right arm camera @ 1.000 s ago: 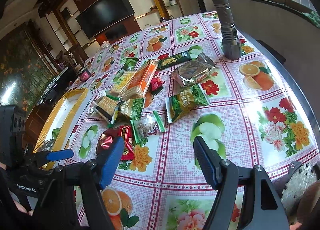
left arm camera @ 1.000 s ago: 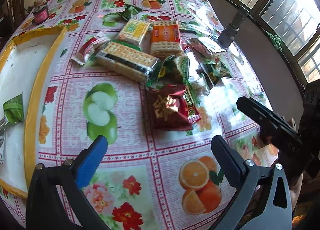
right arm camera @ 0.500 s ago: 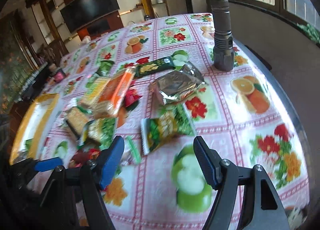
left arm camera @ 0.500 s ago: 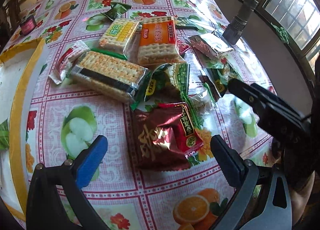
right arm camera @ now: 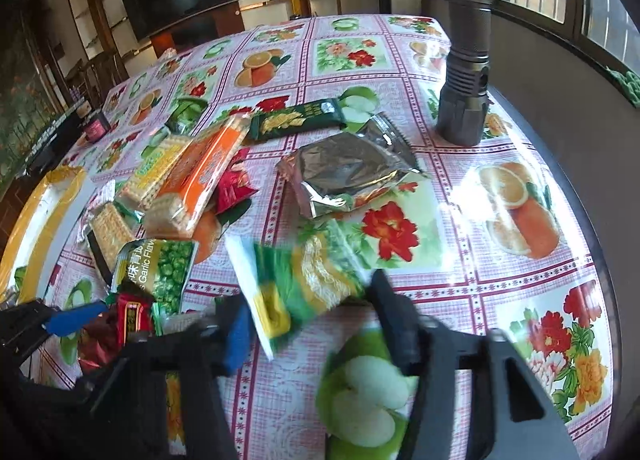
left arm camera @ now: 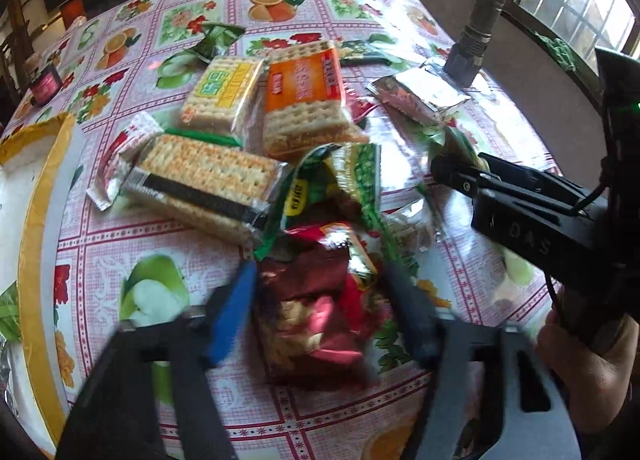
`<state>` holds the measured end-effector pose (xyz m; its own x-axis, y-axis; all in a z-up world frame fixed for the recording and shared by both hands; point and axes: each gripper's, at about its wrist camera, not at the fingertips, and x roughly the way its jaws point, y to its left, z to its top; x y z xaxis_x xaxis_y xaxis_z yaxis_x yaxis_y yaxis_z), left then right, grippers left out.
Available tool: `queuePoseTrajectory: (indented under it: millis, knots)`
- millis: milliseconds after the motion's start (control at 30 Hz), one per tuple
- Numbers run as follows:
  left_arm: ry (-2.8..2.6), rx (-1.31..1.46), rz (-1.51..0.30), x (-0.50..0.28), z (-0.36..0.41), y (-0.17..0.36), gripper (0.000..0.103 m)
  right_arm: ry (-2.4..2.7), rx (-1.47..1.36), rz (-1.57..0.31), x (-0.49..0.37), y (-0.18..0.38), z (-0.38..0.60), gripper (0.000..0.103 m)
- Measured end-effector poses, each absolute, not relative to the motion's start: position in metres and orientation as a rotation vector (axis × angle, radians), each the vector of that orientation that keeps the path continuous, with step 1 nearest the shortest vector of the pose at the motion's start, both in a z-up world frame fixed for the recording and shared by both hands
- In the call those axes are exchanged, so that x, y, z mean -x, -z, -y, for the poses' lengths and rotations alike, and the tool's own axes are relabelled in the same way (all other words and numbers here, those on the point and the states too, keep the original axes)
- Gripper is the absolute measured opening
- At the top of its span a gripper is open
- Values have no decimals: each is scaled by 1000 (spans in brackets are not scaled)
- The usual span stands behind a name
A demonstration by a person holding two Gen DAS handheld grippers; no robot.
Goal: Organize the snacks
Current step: 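Grasp the dark red snack bag with the left tool while the right tool grasps a green packet, then carry the red bag into the tray with the left tool while the right tool carries the green packet there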
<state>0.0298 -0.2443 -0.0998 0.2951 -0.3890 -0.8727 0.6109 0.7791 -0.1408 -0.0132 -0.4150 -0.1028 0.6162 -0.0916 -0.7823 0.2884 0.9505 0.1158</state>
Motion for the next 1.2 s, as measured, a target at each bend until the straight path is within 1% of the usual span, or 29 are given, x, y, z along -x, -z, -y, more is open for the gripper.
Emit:
queuePoseTrajectory:
  millis: [33, 67, 133, 167, 267, 400, 900, 1200]
  knots:
    - [687, -234, -1085, -30, 245, 99, 46, 223, -236, -883, 14, 102, 416, 36]
    - [703, -229, -1087, -30, 245, 99, 37, 223, -236, -882, 14, 102, 417, 33]
    - [716, -219, -1091, -30, 244, 99, 33, 213, -249, -871, 16, 101, 418, 27]
    - [720, -215, -1094, -30, 243, 98, 32, 210, -251, -864, 18, 100, 418, 27]
    - [720, -197, -1098, -30, 237, 96, 31, 196, -256, -846, 22, 96, 418, 25]
    - [717, -168, -1103, -29, 225, 93, 30, 173, -264, -831, 25, 93, 415, 24]
    - [693, -88, -1058, -22, 183, 65, 30, 52, -334, -768, 48, 77, 397, 20]
    - [692, -67, -1016, -16, 167, 48, 30, 14, -322, -712, 57, 55, 381, 18]
